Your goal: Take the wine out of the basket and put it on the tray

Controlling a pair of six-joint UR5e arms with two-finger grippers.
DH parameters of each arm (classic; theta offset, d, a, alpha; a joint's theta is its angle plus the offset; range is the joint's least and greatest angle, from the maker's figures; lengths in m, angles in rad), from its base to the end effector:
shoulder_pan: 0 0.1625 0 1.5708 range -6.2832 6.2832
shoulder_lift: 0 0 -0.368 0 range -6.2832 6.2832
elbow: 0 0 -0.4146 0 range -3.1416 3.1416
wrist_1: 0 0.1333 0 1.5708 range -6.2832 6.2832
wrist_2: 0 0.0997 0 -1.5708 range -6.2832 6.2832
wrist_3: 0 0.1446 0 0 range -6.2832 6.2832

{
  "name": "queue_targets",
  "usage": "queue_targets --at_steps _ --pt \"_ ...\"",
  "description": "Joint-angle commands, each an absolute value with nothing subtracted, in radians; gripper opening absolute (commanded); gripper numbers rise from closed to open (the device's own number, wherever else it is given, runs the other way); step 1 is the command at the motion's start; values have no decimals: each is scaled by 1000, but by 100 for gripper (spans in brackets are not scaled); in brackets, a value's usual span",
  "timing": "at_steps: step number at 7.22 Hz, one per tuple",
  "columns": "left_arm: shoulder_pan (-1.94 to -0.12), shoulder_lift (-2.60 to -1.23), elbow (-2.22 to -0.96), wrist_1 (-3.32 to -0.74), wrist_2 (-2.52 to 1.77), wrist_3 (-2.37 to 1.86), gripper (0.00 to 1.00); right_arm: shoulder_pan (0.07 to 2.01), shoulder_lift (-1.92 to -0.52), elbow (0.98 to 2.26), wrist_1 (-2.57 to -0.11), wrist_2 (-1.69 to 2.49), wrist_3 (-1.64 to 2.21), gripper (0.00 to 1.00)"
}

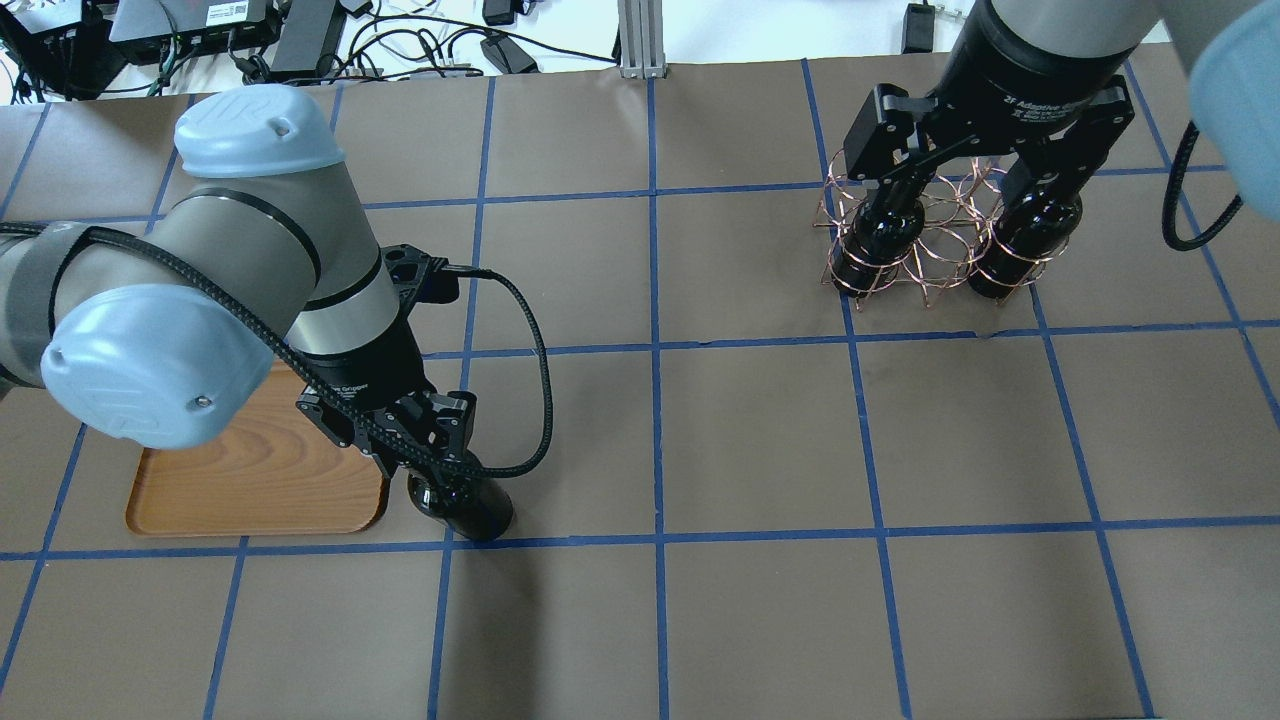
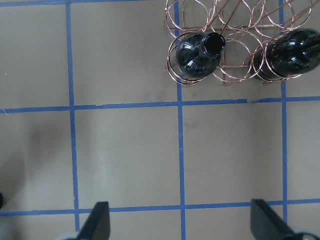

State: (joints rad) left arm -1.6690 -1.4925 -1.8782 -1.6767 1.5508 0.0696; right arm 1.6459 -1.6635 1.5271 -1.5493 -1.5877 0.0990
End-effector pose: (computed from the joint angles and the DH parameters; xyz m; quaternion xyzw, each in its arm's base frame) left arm -0.1769 -0.4062 0.2659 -0.0810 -0.9826 -0.1668 0.0075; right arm 0.1674 -0.4811 0.4531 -0.0124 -0.9982 0.0579 0.0034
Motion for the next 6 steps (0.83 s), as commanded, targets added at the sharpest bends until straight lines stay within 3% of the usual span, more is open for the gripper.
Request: queue_targets --at_steps 1,2,3,6 --pt "-1669 -1493 -1875 -1709 1551 64 23 1647 -1663 1522 -1505 -1580 100 100" --pt "-1669 -1493 -1875 -1710 1551 63 17 1647 -1661 1522 -1503 -1577 101 100" --pt "-1669 -1493 -1873 -1709 1549 61 0 1646 -1658 1520 -1497 -1559 115 100" --pt "-1667 -1493 -1859 -1706 1551 74 0 1644 -1651 1489 -1445 -1557 160 100"
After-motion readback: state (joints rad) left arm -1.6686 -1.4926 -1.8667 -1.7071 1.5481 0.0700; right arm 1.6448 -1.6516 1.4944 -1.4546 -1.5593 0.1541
